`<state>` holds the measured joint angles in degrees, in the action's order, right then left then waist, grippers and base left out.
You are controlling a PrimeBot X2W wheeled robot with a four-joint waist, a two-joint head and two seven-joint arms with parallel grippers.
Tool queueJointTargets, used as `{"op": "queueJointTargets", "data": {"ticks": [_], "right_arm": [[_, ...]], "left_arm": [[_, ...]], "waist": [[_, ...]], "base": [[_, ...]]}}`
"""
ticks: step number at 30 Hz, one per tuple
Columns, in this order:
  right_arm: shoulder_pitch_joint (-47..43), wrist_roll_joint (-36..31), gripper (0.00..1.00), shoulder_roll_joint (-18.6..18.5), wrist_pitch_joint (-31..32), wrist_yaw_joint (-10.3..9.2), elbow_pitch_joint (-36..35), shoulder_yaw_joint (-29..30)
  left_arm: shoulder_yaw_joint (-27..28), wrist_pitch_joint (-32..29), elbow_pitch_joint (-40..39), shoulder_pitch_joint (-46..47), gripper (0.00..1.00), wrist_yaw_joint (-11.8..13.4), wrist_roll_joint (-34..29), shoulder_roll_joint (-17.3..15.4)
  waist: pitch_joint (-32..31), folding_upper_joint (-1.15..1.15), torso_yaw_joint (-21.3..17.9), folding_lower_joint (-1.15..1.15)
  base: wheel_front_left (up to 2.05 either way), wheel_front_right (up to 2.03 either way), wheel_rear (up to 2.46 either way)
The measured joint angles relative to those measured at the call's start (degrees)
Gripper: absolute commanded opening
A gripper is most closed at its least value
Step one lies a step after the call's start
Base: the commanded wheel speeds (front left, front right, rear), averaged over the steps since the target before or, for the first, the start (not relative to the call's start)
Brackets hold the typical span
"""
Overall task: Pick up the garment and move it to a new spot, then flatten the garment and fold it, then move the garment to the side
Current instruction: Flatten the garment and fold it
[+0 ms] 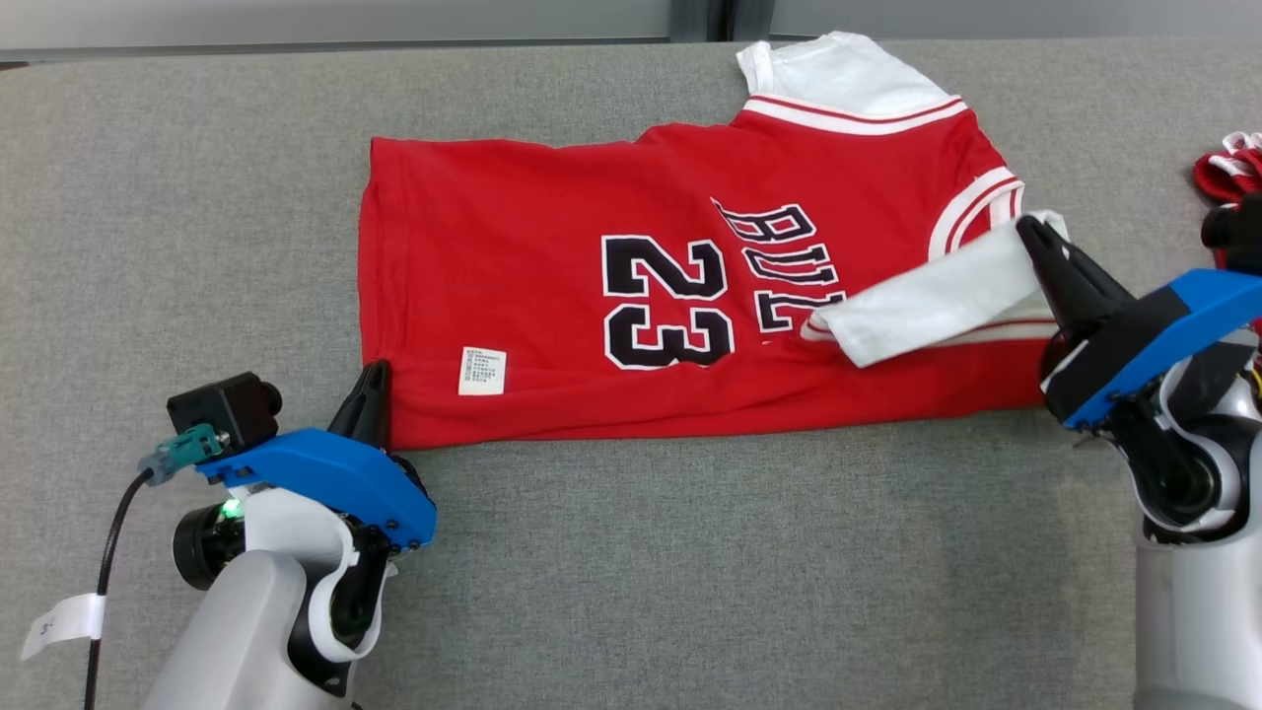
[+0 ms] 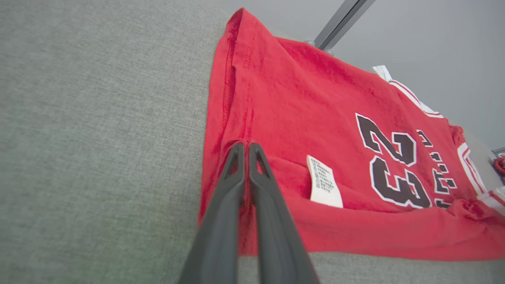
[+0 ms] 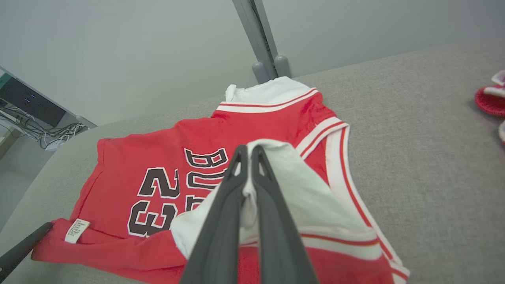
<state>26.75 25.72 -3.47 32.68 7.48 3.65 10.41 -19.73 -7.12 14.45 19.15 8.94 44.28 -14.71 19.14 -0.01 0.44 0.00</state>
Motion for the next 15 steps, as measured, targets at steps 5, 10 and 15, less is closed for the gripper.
{"op": "queueJointTargets", "data": {"ticks": [5, 10, 15], "right_arm": [[2.3, 1.4, 1.0, 0.0, -5.5, 0.0, 4.2, -1.3], [2.5, 2.3, 1.0, -1.0, -9.8, 0.0, 7.1, -2.5], [0.7, 1.5, 1.0, -2.8, -10.5, 0.0, 9.2, -2.3]], "left_arm": [[0.0, 1.2, 2.0, 0.9, 1.0, 0.0, 0.0, 0.9], [0.7, 3.9, 2.8, 0.5, 1.0, -0.2, 0.1, 1.1], [1.2, 6.5, 2.7, -2.9, 1.0, 0.1, -0.7, -0.2]], "waist": [[-0.2, 0.0, 0.0, 0.0], [-1.2, 0.01, 0.8, 0.0], [-3.0, 0.01, 1.3, 0.0]], "base": [[0.0, 0.0, 0.0], [0.0, 0.0, 0.0], [0.0, 0.0, 0.0]]}}
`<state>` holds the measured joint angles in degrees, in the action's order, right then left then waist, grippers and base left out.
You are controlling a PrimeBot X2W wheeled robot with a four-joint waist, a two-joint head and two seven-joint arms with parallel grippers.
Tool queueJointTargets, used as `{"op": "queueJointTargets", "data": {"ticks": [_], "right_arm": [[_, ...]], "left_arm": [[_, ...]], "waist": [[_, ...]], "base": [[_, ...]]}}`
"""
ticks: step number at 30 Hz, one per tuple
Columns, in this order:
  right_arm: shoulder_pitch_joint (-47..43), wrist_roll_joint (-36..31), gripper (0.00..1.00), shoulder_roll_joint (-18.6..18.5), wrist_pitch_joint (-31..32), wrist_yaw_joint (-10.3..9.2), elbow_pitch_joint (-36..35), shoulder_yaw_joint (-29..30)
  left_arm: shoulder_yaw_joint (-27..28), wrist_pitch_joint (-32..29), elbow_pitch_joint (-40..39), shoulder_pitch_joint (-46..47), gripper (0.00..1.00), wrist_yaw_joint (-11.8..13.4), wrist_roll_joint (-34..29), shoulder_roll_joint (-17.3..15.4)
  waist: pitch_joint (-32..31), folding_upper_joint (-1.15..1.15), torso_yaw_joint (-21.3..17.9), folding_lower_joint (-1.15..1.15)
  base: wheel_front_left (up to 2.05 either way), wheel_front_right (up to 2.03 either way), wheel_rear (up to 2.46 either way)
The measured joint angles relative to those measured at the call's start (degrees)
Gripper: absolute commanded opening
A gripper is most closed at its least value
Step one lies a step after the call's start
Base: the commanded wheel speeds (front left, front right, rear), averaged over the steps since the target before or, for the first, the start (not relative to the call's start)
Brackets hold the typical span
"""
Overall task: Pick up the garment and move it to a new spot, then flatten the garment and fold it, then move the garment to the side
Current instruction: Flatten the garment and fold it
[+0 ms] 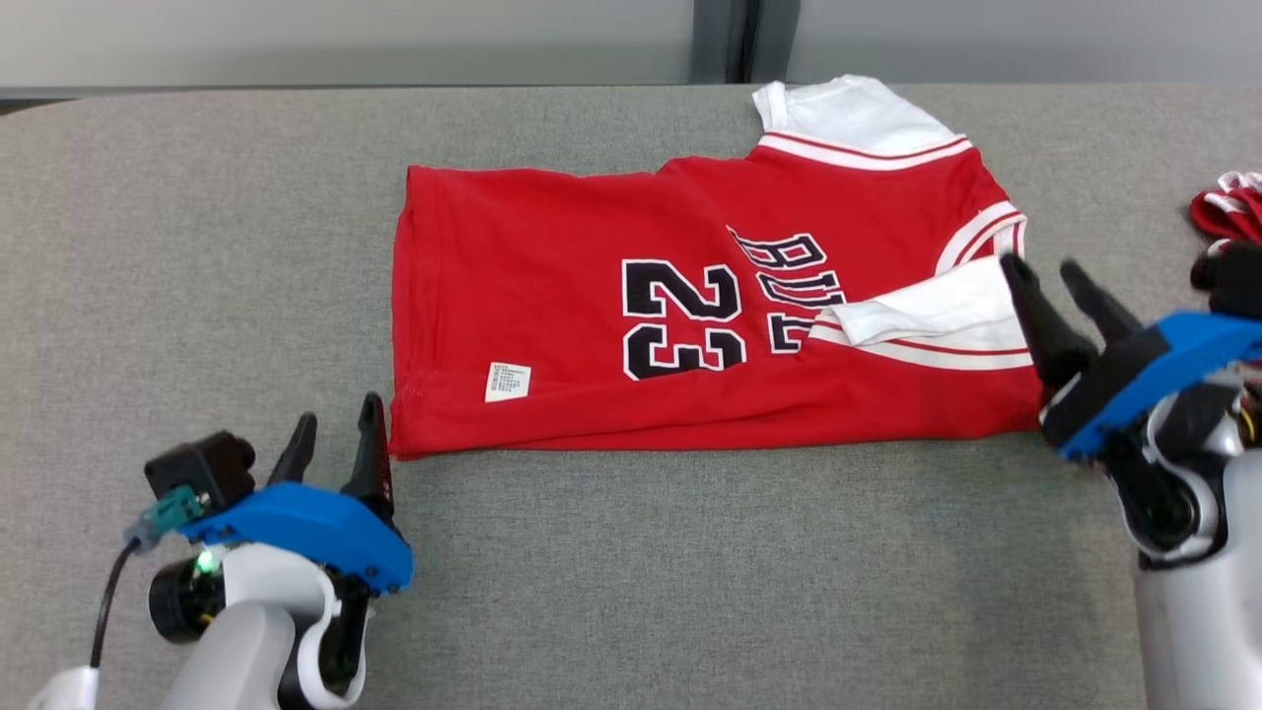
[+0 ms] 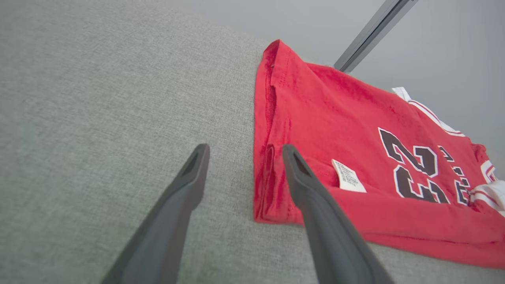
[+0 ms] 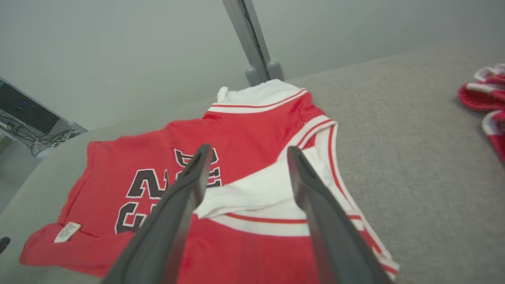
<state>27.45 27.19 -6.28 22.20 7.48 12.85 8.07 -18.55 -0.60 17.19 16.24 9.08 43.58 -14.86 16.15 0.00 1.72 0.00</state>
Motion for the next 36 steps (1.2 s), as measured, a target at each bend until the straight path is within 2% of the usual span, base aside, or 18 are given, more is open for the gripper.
{"op": "queueJointTargets", "data": {"ticks": [4, 10, 14, 22, 36], "right_arm": [[-4.5, -4.2, 1.0, -0.7, 1.6, 0.0, 1.2, 2.4], [-7.8, -9.4, 1.0, 1.1, 0.8, 0.0, 2.4, 5.7], [-7.7, -10.7, 1.0, 2.2, -0.6, 0.0, 4.1, 5.8], [-4.6, -12.9, 1.0, 3.0, -2.7, 0.0, 8.8, 5.4], [-1.5, -21.8, 1.0, 3.3, -5.0, 0.0, 16.4, 7.4]], "left_arm": [[-1.5, 0.2, 0.1, -3.4, 1.0, 0.5, -1.4, -0.5], [-4.5, 0.0, 2.7, -4.7, 1.0, 0.7, -3.7, -0.4], [-4.5, 0.8, 4.2, -2.4, 1.0, 0.3, -3.5, 0.8], [-3.9, 1.3, 5.7, 0.7, 1.0, 0.1, -3.2, 0.9], [-1.9, 1.1, 4.4, 1.9, 1.0, 0.0, 0.0, 1.5]], "waist": [[-1.3, 0.0, 0.0, 0.01], [-1.5, 0.01, -0.7, 0.0], [-1.0, 0.01, -1.4, 0.0], [0.1, 0.01, -2.2, 0.0], [1.8, 0.01, -1.4, -0.01]], "base": [[0.0, 0.0, 0.0], [0.0, 0.0, 0.0], [0.0, 0.0, 0.0], [0.0, 0.0, 0.0], [0.0, 0.0, 0.0]]}}
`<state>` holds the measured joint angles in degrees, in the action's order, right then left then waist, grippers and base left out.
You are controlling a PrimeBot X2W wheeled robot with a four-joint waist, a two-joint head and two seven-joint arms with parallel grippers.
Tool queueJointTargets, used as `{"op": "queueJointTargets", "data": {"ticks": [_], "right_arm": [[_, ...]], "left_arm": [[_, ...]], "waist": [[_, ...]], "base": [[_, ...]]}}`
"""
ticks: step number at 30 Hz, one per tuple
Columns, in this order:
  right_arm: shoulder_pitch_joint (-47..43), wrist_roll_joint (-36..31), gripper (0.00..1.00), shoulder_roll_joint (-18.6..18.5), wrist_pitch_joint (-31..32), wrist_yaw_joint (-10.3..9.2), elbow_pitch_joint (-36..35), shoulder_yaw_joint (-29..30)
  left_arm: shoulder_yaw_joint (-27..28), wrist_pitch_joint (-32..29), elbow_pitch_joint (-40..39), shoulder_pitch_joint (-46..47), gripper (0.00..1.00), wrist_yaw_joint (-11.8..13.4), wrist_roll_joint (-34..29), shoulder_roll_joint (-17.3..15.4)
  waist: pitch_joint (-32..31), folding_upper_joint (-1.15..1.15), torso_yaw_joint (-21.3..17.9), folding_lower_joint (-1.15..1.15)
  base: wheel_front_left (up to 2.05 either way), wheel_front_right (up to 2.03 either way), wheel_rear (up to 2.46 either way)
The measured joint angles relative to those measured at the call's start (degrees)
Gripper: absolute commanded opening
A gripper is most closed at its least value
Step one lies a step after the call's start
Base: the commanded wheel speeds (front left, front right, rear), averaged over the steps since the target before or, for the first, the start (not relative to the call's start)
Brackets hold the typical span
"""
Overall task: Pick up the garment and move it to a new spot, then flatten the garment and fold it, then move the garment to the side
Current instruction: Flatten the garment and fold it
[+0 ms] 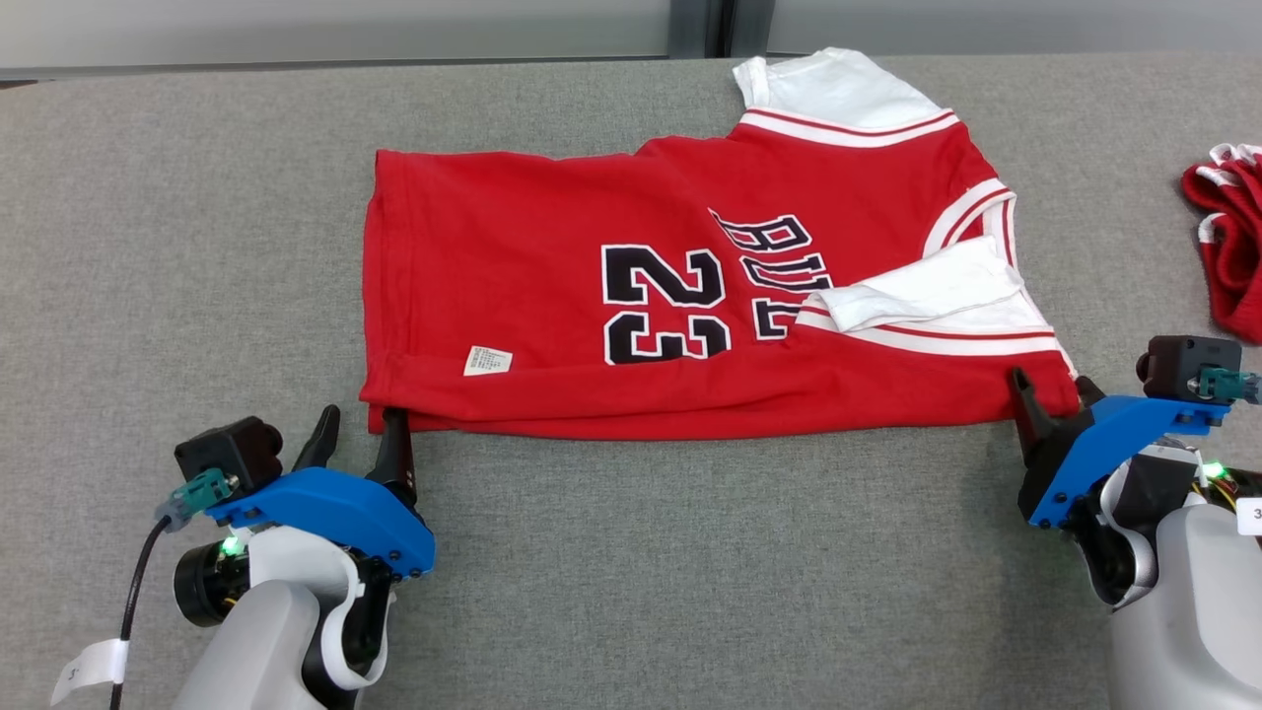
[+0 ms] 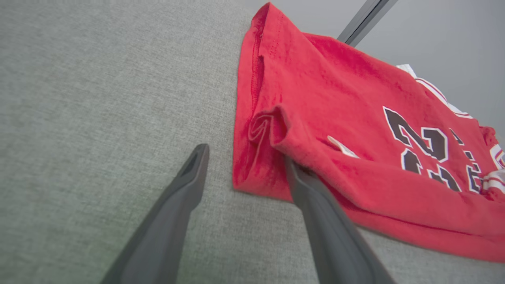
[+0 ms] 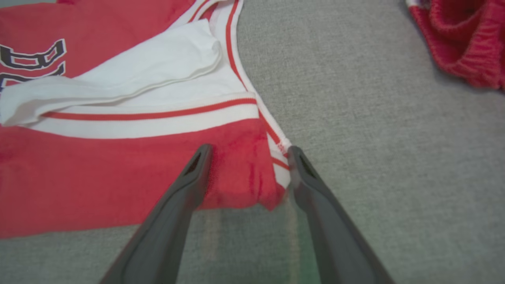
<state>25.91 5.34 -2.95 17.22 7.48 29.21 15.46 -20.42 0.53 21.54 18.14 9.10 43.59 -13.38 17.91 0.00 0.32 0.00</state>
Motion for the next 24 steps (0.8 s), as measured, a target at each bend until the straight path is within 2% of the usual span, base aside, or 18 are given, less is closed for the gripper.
{"op": "queueJointTargets", "data": {"ticks": [6, 11, 12, 13, 14, 15, 20, 24], "right_arm": [[0.6, -1.9, 1.0, 0.0, -0.5, 0.01, 0.8, 0.7], [1.6, -1.6, 1.0, 0.0, 0.2, 0.01, 2.4, 0.2], [2.0, -1.2, 0.93, -0.1, 0.4, 0.01, 2.9, -0.2], [2.3, -1.0, 0.32, -0.1, 0.8, 0.01, 3.2, -0.6], [2.5, -0.9, 0.32, -0.2, 0.9, 0.01, 3.6, -1.0], [2.5, -0.9, 0.0, -0.3, 1.0, 0.0, 3.8, -1.7], [2.1, 0.0, 0.0, -0.1, 1.6, 0.0, 3.8, -3.4], [-1.7, 1.5, 0.0, -0.1, 1.6, 0.01, 0.5, -2.9]], "left_arm": [[-0.6, -1.7, -0.9, 0.0, 1.0, 0.5, -0.1, -0.7], [-2.4, -4.0, 1.9, 1.9, 1.0, 0.6, -1.2, -0.8], [-2.6, -4.2, 2.5, 2.5, 0.66, 0.6, -1.2, -0.8], [-2.8, -4.5, 3.2, 3.0, 0.0, 0.5, -1.3, -0.7], [-3.0, -4.8, 3.8, 3.4, 0.0, 0.3, -1.4, -0.7], [-3.2, -5.3, 4.4, 3.8, 0.0, 0.0, -1.4, -0.7], [-4.0, -6.0, 5.6, 4.1, 0.0, -1.1, -0.8, -0.7], [-3.9, -6.3, 4.2, 1.0, 0.0, -1.5, 0.0, -1.4]], "waist": [[0.5, 0.0, -0.1, 0.0], [1.1, 0.0, -0.6, 0.01], [1.2, 0.0, -0.7, 0.0], [1.2, 0.0, -0.8, 0.0], [1.2, 0.0, -0.9, 0.01], [1.2, 0.01, -1.0, 0.01], [0.2, -0.01, -0.8, 0.0], [-1.7, -0.01, -0.1, 0.0]], "base": [[0.0, 0.0, 0.0], [0.0, 0.0, 0.0], [0.0, 0.0, 0.0], [0.0, 0.0, 0.0], [0.0, 0.0, 0.0], [0.0, 0.0, 0.0], [0.0, 0.0, 0.0], [0.0, 0.0, 0.0]]}}
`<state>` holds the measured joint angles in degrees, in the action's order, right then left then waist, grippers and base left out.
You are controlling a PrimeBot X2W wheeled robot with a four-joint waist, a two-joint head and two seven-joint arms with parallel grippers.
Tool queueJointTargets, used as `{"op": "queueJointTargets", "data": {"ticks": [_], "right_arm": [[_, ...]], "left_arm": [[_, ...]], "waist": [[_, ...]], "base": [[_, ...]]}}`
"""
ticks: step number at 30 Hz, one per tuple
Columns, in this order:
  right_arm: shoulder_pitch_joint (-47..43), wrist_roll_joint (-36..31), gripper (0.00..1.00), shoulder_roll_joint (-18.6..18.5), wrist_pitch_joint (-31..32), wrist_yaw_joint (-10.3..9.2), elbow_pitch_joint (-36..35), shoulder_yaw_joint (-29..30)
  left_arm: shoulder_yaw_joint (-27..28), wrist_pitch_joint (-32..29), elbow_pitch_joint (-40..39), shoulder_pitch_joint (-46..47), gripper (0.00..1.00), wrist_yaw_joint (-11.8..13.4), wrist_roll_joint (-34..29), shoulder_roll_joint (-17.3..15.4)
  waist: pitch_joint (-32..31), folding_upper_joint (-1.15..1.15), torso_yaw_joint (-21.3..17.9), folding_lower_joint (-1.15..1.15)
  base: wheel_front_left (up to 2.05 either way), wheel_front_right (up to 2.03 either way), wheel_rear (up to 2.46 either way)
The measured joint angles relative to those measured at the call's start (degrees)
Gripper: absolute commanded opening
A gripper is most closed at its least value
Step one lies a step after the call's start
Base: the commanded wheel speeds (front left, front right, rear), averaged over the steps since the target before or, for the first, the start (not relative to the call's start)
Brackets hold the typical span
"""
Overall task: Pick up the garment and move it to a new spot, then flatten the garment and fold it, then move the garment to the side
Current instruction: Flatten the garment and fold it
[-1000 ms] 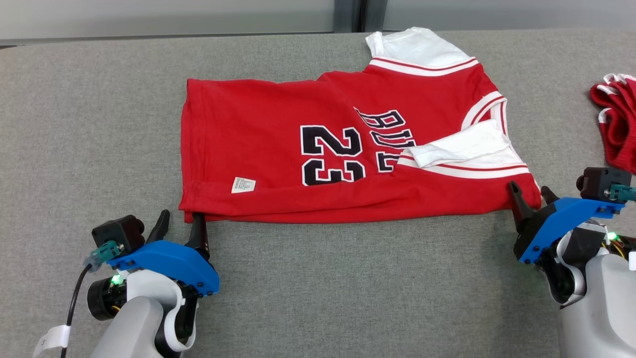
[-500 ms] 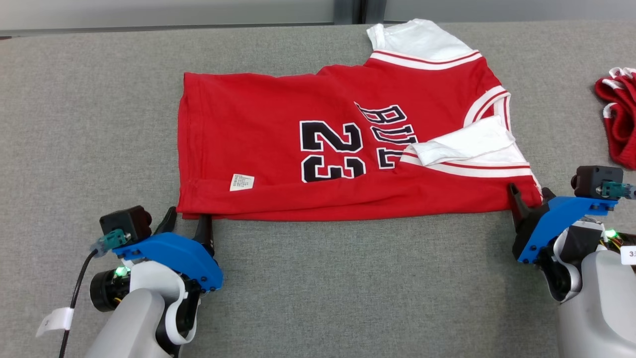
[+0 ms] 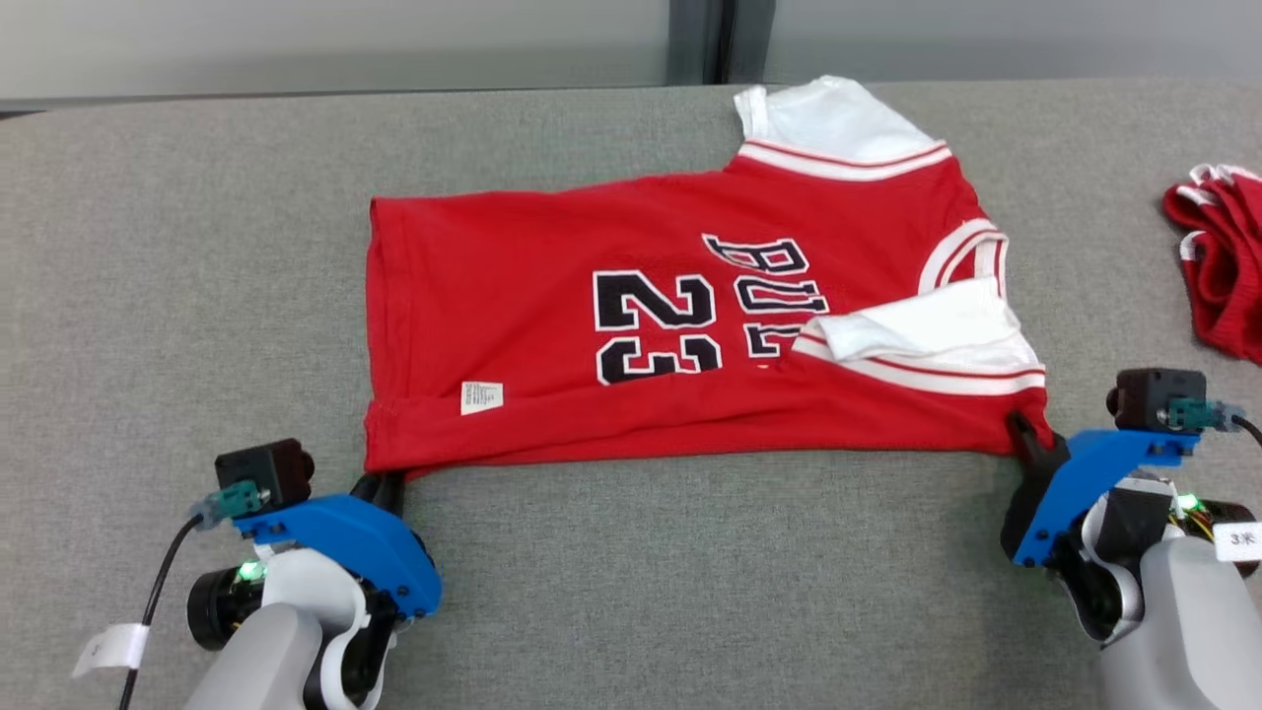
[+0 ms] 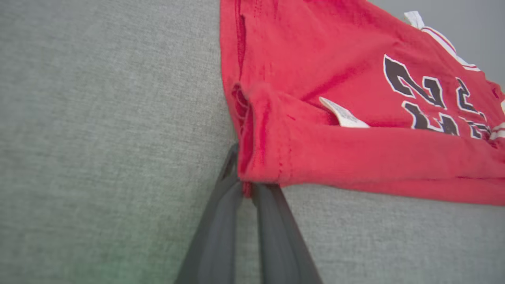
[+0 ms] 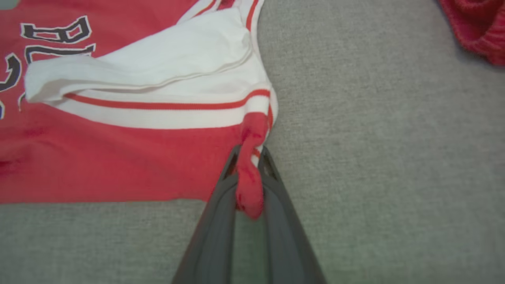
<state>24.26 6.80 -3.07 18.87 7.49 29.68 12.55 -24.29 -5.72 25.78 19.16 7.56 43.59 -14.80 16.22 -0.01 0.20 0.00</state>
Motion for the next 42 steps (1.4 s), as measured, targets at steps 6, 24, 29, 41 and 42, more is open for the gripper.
{"op": "queueJointTargets", "data": {"ticks": [6, 24, 29, 41, 42], "right_arm": [[-7.7, 1.5, 0.0, -0.3, 2.0, 0.01, -9.8, 1.0], [-27.3, 9.2, 1.0, 0.3, 9.8, -0.01, -25.7, 2.6], [-26.9, 9.4, 1.0, 0.3, 8.7, -0.01, -27.9, 2.3], [-11.6, 4.0, 1.0, -0.6, 14.7, -0.01, -31.0, -0.6], [-9.7, 4.1, 1.0, -1.2, 15.4, 0.0, -29.8, -1.4]], "left_arm": [[0.9, -1.2, -6.9, -6.4, 0.0, 0.8, 1.5, -2.5], [-1.6, -8.9, -22.0, -21.5, 1.0, 7.1, 2.0, -8.2], [-0.5, -8.3, -24.1, -21.5, 1.0, 7.6, 1.7, -9.2], [1.4, -10.7, -25.1, -9.9, 1.0, 5.8, 1.7, -10.9], [1.1, -11.1, -23.9, -8.2, 1.0, 4.7, 1.7, -10.9]], "waist": [[-2.8, 0.0, 0.5, 0.0], [-6.7, 0.01, 1.0, 0.01], [-7.0, 0.0, 1.1, 0.0], [-5.8, 0.0, 0.6, 0.0], [-5.4, 0.01, 0.5, 0.0]], "base": [[0.0, 0.0, 0.0], [0.0, 0.0, 0.0], [0.0, 0.0, 0.0], [0.0, 0.0, 0.0], [0.0, 0.0, 0.0]]}}
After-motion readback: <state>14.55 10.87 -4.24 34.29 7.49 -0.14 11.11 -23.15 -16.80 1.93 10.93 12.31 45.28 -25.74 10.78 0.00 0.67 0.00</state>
